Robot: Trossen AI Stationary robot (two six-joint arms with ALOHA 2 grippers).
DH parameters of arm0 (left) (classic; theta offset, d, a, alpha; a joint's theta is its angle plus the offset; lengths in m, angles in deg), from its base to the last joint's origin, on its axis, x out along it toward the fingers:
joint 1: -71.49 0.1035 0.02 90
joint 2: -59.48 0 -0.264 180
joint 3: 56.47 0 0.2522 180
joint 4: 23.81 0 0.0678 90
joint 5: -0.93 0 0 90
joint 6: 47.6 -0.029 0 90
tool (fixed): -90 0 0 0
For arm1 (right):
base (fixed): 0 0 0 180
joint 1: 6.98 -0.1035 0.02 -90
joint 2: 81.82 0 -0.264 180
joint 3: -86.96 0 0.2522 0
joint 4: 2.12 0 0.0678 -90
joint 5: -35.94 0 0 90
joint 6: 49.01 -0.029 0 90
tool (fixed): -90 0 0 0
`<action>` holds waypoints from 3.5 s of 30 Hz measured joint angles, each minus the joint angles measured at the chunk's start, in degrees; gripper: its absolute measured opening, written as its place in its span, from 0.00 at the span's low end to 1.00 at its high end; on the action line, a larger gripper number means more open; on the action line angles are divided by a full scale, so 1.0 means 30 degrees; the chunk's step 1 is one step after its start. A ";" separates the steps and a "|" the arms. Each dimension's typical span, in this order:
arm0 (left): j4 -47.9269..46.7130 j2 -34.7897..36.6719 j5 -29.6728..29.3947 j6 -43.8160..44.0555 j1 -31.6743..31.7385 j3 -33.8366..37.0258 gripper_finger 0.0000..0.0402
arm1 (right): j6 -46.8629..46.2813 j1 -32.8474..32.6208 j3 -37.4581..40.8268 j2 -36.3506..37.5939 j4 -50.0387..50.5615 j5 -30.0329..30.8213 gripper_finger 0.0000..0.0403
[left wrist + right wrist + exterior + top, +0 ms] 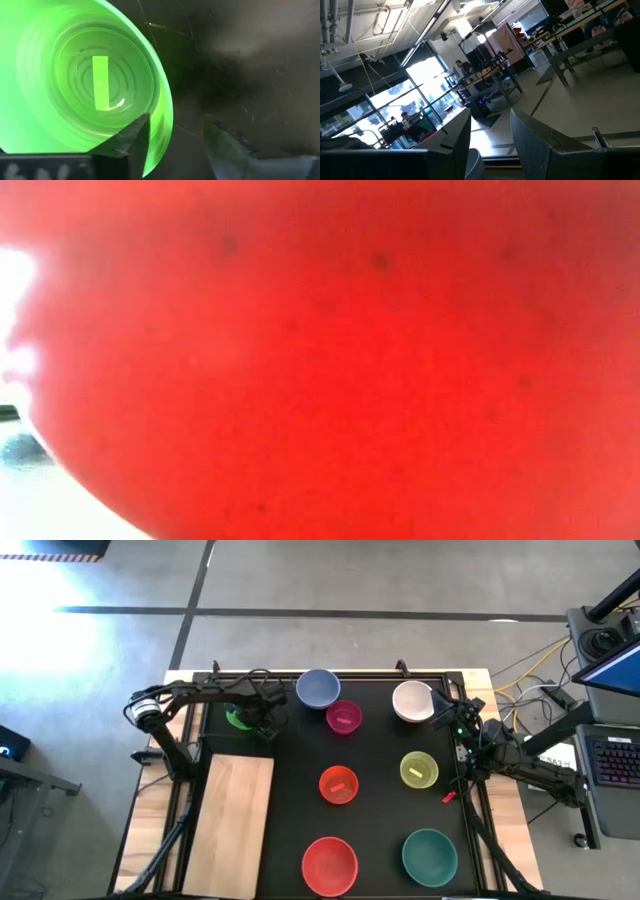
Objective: Place and stack bowls onto a shelf
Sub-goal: Put the light green bowl on the shelf
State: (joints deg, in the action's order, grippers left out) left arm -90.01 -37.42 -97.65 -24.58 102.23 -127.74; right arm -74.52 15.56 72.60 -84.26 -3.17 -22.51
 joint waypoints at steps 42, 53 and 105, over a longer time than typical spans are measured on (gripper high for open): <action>0.0191 0.5638 -0.3071 -0.1621 -0.1062 -0.1224 0.00 | 0.0001 -0.0001 0.0001 -0.0007 0.0000 -0.0006 0.32; 0.0946 0.6469 -0.6025 -0.3454 -0.4127 -0.4389 0.00 | 0.0000 0.0000 0.0000 -0.0007 0.0000 0.0000 0.32; -0.4803 -0.0511 0.3374 2.7833 -2.6342 -1.0810 0.00 | 0.0004 0.0000 0.0003 -0.0004 0.0000 -0.0007 0.32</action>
State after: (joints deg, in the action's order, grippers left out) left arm -104.42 -38.95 -87.53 58.92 23.21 -160.17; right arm -74.51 15.56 72.61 -84.27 -3.17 -22.53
